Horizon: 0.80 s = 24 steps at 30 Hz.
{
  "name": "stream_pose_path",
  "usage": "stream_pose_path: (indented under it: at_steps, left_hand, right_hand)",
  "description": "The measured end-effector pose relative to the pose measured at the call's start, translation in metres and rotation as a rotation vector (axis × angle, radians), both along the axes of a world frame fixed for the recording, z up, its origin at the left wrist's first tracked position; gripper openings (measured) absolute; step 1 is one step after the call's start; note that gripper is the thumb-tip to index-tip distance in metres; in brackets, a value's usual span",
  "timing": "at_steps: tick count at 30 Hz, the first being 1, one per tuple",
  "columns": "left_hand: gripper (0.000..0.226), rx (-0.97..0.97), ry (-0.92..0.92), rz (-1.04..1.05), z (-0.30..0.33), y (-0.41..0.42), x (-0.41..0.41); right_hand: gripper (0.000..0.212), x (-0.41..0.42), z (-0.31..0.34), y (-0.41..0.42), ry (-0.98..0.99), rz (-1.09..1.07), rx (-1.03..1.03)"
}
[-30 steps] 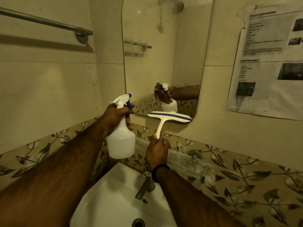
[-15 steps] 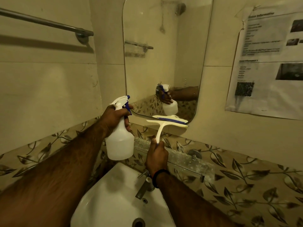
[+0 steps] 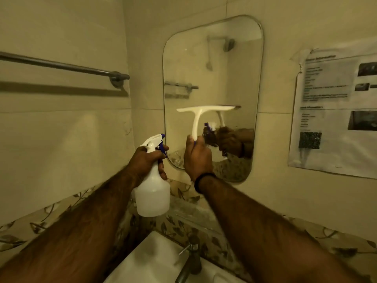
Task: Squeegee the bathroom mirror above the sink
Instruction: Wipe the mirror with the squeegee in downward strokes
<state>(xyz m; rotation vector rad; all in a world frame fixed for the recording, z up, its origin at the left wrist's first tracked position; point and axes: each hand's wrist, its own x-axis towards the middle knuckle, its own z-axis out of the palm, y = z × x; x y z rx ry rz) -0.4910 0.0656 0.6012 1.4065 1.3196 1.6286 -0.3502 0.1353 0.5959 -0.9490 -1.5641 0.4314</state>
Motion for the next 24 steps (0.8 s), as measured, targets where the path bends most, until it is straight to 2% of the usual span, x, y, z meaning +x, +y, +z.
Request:
stream_pose_path:
  at_steps: [6, 10, 12, 14, 16, 19, 22, 24]
  left_hand:
    - [0.026, 0.003, -0.031, 0.01, 0.008, 0.002, -0.002]
    - [0.025, 0.013, -0.03, 0.021, 0.01, 0.007, -0.006]
    - [0.025, 0.015, -0.013, 0.032, 0.012, 0.009, -0.011]
    - [0.025, 0.013, -0.001, 0.039, 0.013, 0.012, -0.016]
    - [0.025, 0.012, -0.003, 0.041, 0.013, 0.013, -0.022]
    - [0.025, 0.022, -0.004, 0.061, 0.015, 0.016, -0.029]
    - [0.025, 0.029, -0.001, 0.077, 0.015, 0.02, -0.032]
    - [0.025, 0.026, -0.003, 0.074, 0.015, 0.022, -0.034]
  right_hand:
    - [0.032, -0.017, 0.105, 0.022, 0.066, 0.014, 0.136]
    - [0.04, -0.027, 0.149, 0.031, 0.091, 0.047, 0.152]
    - [0.038, -0.03, 0.163, 0.034, 0.067, 0.047, 0.191]
    - [0.035, -0.032, 0.172, 0.038, -0.067, -0.028, 0.297]
    - [0.035, -0.033, 0.178, 0.04, -0.108, -0.047, 0.355]
    - [0.031, -0.037, 0.186, 0.047, -0.066, -0.044, 0.348]
    - [0.032, -0.042, 0.191, 0.056, 0.11, 0.041, 0.22]
    - [0.034, -0.043, 0.194, 0.062, 0.105, 0.033, 0.235]
